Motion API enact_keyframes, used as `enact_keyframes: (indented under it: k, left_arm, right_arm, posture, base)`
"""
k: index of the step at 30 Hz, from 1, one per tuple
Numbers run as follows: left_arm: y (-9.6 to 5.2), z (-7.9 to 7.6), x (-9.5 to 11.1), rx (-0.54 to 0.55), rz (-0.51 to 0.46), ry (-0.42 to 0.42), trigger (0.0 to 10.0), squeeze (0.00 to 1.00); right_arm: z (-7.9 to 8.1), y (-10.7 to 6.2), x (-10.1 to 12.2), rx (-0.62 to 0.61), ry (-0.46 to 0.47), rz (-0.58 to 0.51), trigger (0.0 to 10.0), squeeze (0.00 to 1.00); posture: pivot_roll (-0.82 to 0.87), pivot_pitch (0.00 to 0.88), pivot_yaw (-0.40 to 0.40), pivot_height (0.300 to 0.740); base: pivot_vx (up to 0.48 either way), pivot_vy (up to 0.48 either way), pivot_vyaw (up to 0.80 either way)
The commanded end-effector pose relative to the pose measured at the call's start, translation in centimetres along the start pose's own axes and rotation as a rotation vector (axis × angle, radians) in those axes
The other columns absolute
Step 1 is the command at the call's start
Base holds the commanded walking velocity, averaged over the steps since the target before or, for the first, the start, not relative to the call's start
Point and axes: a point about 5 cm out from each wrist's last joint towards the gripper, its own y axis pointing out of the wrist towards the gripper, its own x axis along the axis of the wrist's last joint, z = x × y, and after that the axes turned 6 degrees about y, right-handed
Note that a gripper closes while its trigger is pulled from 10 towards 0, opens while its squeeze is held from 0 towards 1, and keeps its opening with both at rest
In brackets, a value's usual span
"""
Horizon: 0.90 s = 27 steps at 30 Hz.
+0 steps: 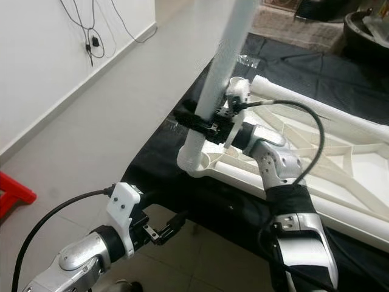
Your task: Building children table
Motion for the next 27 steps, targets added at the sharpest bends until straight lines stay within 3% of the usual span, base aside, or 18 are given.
enact_keyframes:
  k: [1,7,12,27]
  left_arm:
    - [-0.5,-0.2,-0.1,-0.004,0.023,-0.01,10.0,0.0]
    - [-1.0,-0.4,0.2,0.002,0.034,-0.014,10.0,0.0]
    - [-1.4,-0.5,0.2,0.009,0.05,-0.018,10.0,0.0]
    - [-1.9,-0.7,0.3,0.016,0.073,-0.026,10.0,0.0]
  right_arm:
    - [0.1,0.4,0.5,0.044,-0.044,0.02,10.0,0.0]
    - [0.2,0.8,0.7,0.12,-0.082,0.067,10.0,0.0]
    - [0.2,1.0,2.4,0.212,-0.117,0.088,10.0,0.0]
    - [0.0,1.0,3.8,0.31,-0.143,0.124,10.0,0.0]
  posture:
    - [0.2,0.227,-0.086,0.74]
    - [0.21,0.247,-0.086,0.74]
    - [0.21,0.267,-0.088,0.74]
    - [0.21,0.292,-0.09,0.74]
  base:
    - [0.0,0.0,0.0]
    - [0.0,0.0,0.0]
    - [0.0,0.0,0.0]
    - [0.0,0.0,0.0]
